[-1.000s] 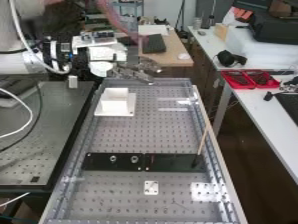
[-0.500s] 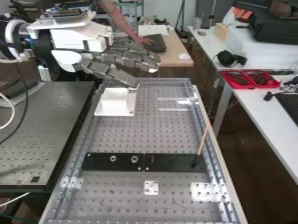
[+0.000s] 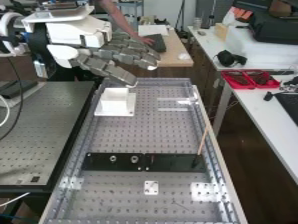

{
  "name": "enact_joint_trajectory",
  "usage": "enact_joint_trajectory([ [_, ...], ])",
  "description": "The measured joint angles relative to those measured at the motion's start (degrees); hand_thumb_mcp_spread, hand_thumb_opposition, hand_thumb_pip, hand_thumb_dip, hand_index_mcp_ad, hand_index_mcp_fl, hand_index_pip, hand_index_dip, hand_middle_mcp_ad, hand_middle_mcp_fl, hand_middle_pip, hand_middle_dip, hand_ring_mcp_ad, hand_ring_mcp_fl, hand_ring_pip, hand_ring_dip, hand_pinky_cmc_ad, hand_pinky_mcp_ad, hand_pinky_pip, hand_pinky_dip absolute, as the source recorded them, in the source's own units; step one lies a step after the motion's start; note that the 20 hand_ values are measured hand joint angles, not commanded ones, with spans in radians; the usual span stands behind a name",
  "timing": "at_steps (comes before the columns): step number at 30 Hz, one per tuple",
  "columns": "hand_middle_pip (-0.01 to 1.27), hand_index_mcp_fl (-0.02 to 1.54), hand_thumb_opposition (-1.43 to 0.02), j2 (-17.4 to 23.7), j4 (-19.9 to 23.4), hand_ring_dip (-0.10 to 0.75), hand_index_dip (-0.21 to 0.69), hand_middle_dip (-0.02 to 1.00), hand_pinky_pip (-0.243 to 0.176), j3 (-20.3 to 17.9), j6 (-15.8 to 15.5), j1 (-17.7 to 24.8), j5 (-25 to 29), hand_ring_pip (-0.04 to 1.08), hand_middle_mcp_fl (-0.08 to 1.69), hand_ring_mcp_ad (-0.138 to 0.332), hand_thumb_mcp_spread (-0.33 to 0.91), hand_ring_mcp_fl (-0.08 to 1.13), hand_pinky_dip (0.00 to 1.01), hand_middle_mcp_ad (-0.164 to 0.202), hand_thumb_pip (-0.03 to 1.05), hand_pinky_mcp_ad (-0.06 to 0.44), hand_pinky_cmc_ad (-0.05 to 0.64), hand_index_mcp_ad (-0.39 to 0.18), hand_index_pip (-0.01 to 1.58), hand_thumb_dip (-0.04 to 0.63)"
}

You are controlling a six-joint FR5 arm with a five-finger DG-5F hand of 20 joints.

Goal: Grab the smaller nut and place it in the white container

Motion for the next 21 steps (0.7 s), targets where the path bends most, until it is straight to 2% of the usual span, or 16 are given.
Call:
enact_joint_trajectory([
  [21, 0.13, 0.01, -0.76, -1.1, -1.3, 0.127, 0.237, 0.24, -0.045, 1.9, -0.9, -0.1, -0.5, 0.09, 0.03, 0.112, 0.32, 0.0, 0.22, 0.035, 0.67, 0.291, 0.354, -0.138, 0.37, 0.204],
])
